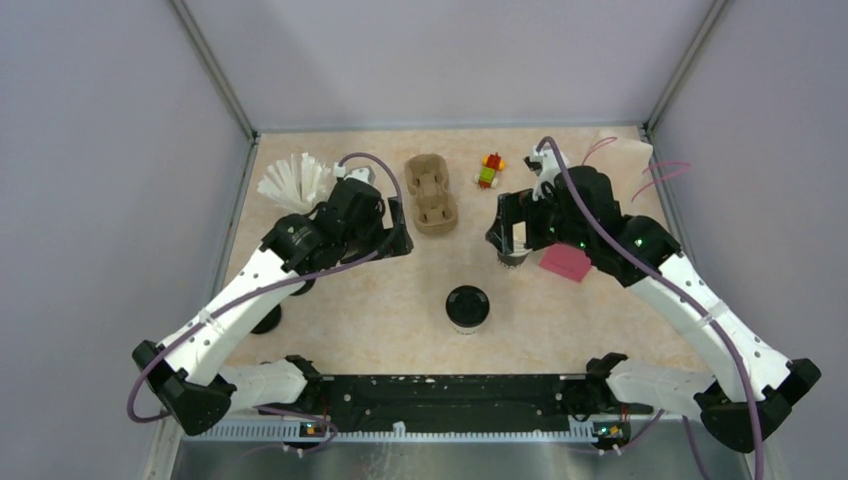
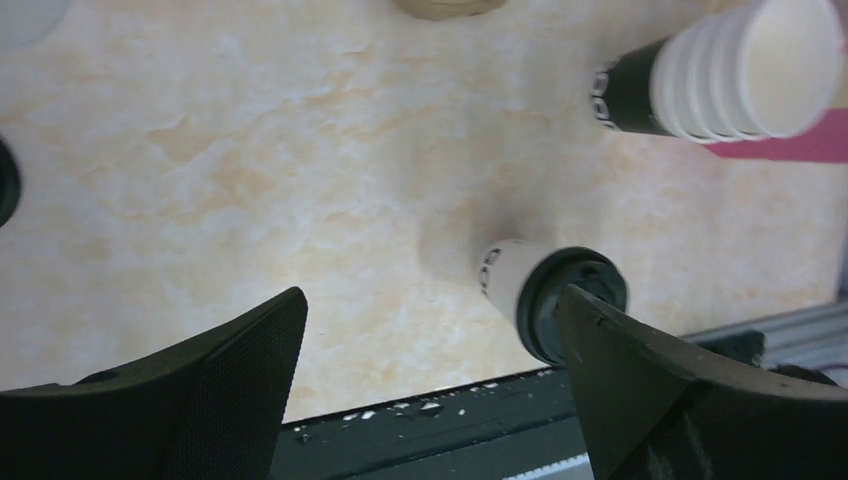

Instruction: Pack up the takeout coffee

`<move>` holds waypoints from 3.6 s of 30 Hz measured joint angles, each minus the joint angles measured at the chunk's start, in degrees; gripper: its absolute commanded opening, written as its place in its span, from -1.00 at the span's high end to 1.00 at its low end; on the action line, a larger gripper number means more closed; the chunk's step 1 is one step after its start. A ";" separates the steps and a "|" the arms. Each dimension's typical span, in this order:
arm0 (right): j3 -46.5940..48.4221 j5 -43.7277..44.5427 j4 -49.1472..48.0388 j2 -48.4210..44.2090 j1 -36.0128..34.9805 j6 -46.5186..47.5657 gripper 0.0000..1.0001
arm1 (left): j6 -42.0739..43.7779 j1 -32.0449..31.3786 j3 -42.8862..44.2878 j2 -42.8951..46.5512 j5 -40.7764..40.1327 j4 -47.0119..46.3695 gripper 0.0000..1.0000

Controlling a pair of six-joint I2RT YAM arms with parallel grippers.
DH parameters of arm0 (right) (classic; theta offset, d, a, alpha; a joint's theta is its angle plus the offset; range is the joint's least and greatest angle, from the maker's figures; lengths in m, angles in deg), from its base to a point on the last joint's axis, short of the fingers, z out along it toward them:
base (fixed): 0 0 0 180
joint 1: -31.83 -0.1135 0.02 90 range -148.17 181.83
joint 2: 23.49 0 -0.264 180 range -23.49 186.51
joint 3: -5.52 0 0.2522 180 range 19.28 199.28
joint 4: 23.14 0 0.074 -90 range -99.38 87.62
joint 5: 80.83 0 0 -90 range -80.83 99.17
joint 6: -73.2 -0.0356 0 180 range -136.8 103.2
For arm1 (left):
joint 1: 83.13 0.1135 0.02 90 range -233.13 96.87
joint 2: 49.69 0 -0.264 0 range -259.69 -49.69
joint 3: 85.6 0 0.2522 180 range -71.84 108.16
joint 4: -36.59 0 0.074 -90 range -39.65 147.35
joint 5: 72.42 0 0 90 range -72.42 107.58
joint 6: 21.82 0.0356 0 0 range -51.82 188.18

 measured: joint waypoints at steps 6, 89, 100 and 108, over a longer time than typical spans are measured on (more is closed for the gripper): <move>-6.64 -1.64 -2.56 -3.74 0.00 3.13 -0.88 | -0.83 4.59 -5.53 -0.61 -4.13 1.60 -0.98; -12.66 30.64 15.41 13.55 -20.20 -12.68 -0.64 | 15.28 9.20 -20.00 9.62 9.79 -14.14 -0.97; -14.82 35.04 16.04 13.51 -12.52 -18.53 -0.70 | 16.26 9.20 -20.00 5.95 12.72 -17.35 -0.98; -17.03 35.78 15.41 13.40 -12.39 -21.33 -0.90 | 18.01 9.20 -19.45 5.14 12.85 -17.33 -0.97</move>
